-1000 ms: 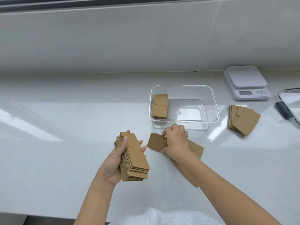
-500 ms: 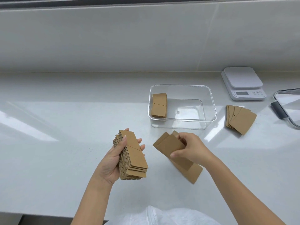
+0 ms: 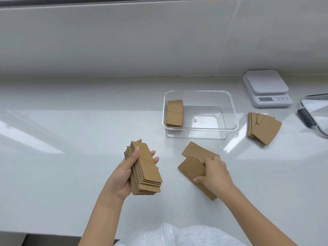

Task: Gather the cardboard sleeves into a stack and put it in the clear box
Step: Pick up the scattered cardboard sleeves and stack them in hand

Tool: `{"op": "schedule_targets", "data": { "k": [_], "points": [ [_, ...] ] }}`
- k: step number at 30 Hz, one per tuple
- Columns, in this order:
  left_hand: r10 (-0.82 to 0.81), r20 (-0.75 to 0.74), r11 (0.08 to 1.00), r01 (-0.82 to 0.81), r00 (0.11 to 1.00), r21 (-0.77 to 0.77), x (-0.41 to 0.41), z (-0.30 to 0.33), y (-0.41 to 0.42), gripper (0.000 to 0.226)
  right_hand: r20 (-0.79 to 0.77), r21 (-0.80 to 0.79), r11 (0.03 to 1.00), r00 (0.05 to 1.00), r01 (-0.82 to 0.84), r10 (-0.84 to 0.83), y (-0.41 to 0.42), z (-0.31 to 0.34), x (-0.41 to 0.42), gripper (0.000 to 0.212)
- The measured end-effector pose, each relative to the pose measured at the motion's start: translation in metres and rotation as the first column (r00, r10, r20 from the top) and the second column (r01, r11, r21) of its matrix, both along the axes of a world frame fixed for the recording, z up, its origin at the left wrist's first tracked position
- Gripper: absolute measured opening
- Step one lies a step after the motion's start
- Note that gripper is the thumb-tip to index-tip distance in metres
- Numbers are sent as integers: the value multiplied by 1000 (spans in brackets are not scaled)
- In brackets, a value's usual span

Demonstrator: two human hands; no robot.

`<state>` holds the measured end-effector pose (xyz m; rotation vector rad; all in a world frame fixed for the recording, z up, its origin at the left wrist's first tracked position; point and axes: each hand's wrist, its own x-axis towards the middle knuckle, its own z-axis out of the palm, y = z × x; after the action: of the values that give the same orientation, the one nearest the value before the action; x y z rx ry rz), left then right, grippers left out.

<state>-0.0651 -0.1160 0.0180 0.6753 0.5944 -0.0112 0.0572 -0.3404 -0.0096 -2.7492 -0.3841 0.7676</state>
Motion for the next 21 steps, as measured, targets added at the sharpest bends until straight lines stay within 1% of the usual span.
{"op": "schedule_targets", "data": {
  "k": [2,4,5,8,9,10,12,14,16,18,21],
  "points": [
    [0,-6,1000,0,1000,0,1,0,-1,41,9,-27,999,999,-33,33,1,0,0,50],
    [-2,-13,1000,2,1000,2,1,1,-2,41,12,14,999,999,-51,50,1,0,0,45],
    [-1,-13,1000,1,1000,1,1,1,-2,41,-16,76,996,999,-41,43,0,1,2,41],
    [-12,-28,1000,11,1000,-26,1,2,-2,40,-208,325,944,978,57,12,-3,12,10,39],
    [-24,-34,999,23,999,-46,0,3,-1,40,-244,399,914,969,68,34,-4,22,15,40],
    [-42,-45,997,39,998,-66,0,5,-1,40,-242,463,885,967,42,80,-3,35,20,41],
    [-106,-76,990,98,991,-100,2,8,-2,39,-180,563,822,959,-82,219,3,68,27,43],
    [-156,-89,984,147,984,-100,6,13,-6,39,-82,611,751,924,-250,374,15,102,29,41],
    [-163,-75,985,158,984,-75,11,15,-11,40,58,586,678,858,-444,511,29,128,28,39],
    [-183,-34,981,180,983,-72,14,16,-14,37,152,535,616,783,-578,603,44,144,23,38],
    [-284,54,949,289,957,-123,14,27,-13,34,177,495,550,697,-673,695,64,152,14,32]
  ]
}}
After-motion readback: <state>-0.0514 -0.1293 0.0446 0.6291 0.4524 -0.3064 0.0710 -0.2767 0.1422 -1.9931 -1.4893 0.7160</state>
